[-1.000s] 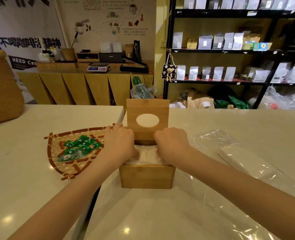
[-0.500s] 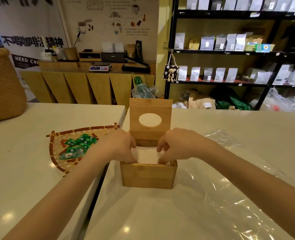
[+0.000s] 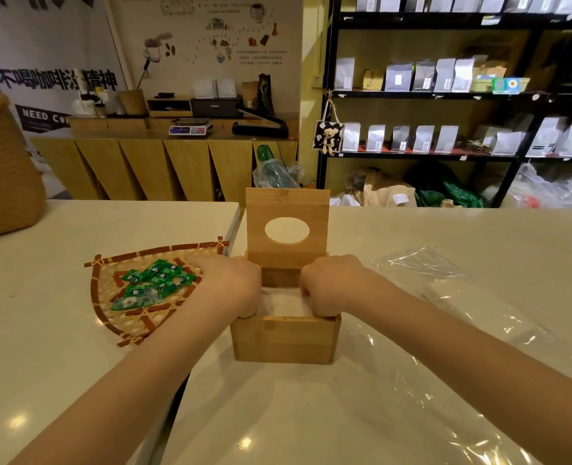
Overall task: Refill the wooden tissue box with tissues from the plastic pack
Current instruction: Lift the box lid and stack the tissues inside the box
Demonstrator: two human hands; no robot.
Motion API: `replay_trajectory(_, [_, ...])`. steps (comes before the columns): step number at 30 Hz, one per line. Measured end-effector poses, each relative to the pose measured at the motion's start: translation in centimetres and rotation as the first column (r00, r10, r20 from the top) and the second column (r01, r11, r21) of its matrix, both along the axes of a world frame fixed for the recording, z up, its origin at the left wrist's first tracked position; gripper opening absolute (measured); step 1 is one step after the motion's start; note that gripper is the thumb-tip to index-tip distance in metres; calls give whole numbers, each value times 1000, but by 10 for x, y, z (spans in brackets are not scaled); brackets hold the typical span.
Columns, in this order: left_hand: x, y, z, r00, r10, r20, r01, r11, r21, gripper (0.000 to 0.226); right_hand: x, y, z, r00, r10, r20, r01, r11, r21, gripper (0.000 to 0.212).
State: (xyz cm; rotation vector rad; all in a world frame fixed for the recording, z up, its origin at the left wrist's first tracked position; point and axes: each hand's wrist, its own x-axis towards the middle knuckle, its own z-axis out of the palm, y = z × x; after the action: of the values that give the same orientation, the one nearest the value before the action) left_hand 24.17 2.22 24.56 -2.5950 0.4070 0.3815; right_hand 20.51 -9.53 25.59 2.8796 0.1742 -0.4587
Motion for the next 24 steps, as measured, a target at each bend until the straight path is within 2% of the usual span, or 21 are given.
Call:
replay_trajectory(5, [1,2,-4,999,25,36,-23,999,-47,42,0,0,-5,999,2,45,-2,1000,-4,33])
replay_trajectory(9, [1,4,-5,999,32,16,-31,996,-81,45,-1,-5,-4,999,5,34,-8,996,89,32])
replay_trajectory(11, [2,9,-1,999,17,-43,-23,989,-147,40,-4,-14,3,1000,11,-17,-6,967,256,34])
replay_trajectory(14, [-4,14,22,990,-10,-138,-29,960,-279,45,-16,-36,26,998,28,-58,8,838,545,40])
replay_trajectory(15, [-9,14,31,994,-28,-105,-5,952,-306,45,-21,-44,34,999,29,-32,-4,802,597,38])
replay_trajectory(17, [-24,5,49,994,-98,51,109,930,-351,41,-34,-63,45,1000,-3,17,-9,755,656,34])
replay_trajectory(20, [-63,-25,67,932,-280,229,354,838,-416,39,-56,-94,46,993,-99,65,27,727,686,31])
replay_trajectory(22, [-84,-52,68,857,-444,261,514,708,-484,39,-75,-115,43,982,-172,80,70,723,687,30])
replay_trajectory(24, [-97,-83,61,753,-623,212,616,553,-561,39,-98,-138,38,961,-258,99,123,722,681,29])
